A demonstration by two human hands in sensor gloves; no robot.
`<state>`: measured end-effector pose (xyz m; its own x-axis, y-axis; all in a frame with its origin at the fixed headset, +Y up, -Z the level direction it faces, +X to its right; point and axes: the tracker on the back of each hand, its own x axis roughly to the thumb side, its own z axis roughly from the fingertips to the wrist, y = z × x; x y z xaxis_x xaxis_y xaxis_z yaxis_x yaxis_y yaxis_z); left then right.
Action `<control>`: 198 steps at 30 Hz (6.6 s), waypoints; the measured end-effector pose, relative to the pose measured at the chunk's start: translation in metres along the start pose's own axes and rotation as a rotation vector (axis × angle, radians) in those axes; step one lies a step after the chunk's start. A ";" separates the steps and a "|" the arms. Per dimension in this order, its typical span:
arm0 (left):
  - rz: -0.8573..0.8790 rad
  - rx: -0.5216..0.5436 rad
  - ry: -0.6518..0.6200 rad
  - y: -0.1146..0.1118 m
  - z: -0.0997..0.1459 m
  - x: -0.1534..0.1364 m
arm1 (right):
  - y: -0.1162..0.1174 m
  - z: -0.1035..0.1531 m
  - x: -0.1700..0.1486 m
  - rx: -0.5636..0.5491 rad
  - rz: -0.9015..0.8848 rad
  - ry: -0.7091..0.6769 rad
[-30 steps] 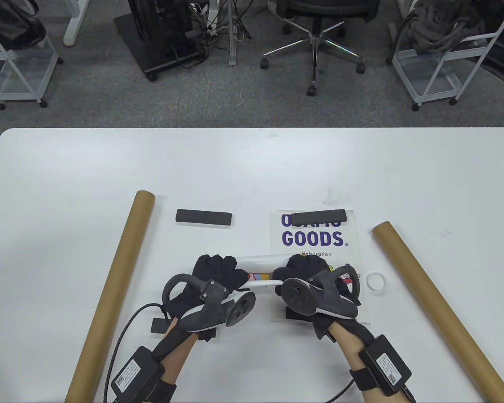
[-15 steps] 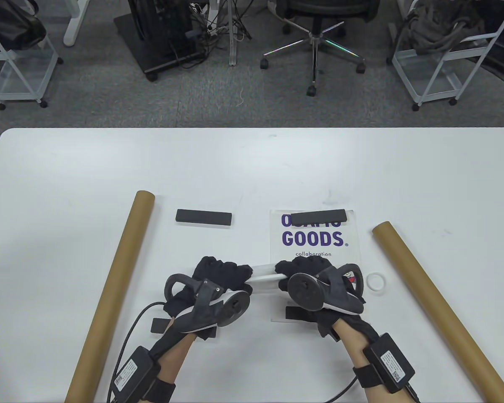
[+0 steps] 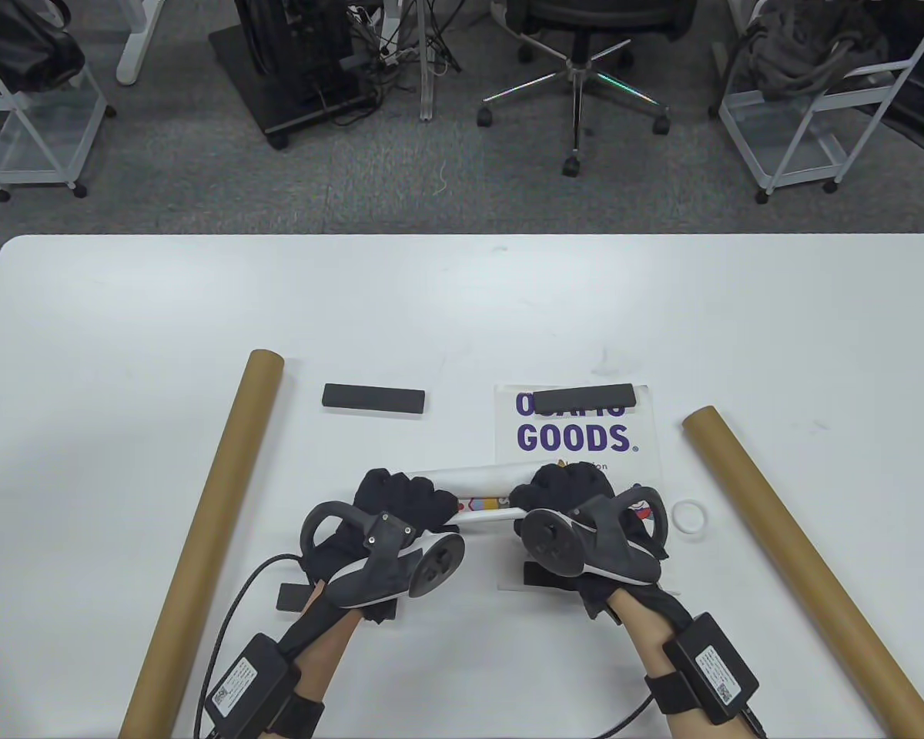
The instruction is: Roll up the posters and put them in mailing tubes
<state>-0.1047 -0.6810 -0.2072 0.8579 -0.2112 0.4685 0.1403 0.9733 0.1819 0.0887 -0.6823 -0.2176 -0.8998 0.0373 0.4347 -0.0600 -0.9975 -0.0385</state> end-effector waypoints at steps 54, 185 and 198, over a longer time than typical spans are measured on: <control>-0.106 0.023 -0.007 -0.003 0.000 0.013 | 0.000 -0.001 -0.001 0.001 -0.024 0.013; 0.083 -0.001 0.042 0.007 0.003 -0.001 | 0.008 0.005 -0.006 0.044 -0.120 0.029; -0.022 0.016 0.034 0.007 0.005 0.004 | 0.012 0.007 -0.004 0.021 -0.126 0.037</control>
<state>-0.1031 -0.6750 -0.1995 0.8709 -0.2290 0.4348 0.1515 0.9668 0.2058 0.0943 -0.6945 -0.2137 -0.9010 0.1647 0.4013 -0.1654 -0.9857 0.0331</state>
